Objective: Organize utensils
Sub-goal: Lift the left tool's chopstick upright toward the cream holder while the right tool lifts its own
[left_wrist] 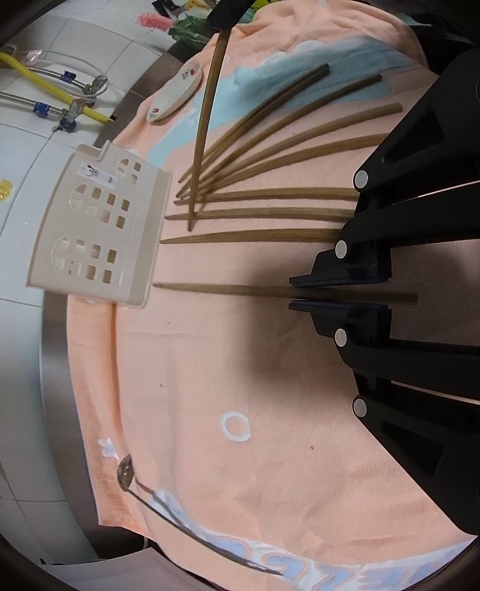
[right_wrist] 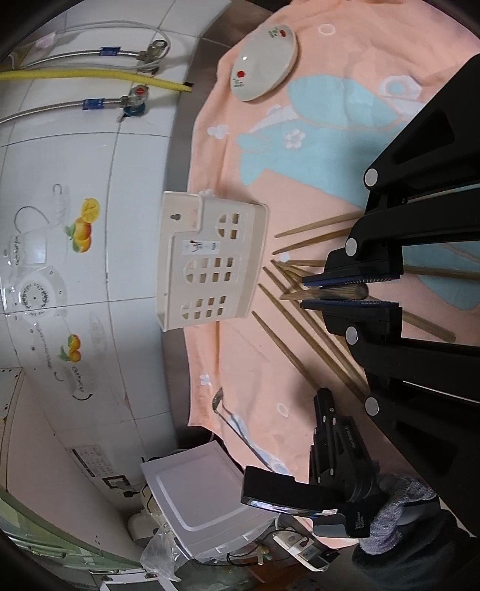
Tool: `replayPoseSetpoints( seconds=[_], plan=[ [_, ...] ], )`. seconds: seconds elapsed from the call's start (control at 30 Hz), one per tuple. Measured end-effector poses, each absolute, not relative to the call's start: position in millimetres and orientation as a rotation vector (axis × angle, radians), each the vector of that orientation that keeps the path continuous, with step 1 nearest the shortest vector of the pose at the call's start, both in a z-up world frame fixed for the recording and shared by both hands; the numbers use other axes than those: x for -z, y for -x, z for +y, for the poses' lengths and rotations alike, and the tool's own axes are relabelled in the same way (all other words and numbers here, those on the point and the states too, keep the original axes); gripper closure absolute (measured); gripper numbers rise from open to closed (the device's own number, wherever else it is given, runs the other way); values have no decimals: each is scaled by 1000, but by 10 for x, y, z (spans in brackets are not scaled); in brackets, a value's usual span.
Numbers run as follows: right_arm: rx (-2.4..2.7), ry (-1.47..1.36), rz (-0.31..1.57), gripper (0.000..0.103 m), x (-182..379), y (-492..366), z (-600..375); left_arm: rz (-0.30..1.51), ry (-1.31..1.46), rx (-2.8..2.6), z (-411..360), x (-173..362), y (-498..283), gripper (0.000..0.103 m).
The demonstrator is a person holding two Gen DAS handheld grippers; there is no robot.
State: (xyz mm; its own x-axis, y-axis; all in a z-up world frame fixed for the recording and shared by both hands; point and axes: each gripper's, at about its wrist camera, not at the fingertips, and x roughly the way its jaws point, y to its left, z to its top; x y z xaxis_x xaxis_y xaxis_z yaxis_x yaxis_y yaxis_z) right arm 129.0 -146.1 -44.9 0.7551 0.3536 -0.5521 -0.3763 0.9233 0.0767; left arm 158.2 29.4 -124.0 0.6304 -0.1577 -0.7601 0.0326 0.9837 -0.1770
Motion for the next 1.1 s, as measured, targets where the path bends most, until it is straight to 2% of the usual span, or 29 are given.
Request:
replayPoseSetpoints(
  seconds=[0.57,1.1],
  plan=[
    [-410,101,546,96,84,-1380,-1413,735,77,147,250,504,-1360,98],
    [-432,124,547,96,-404,-1685,-1429,683,28,198,197,-19,-1577,98]
  ],
)
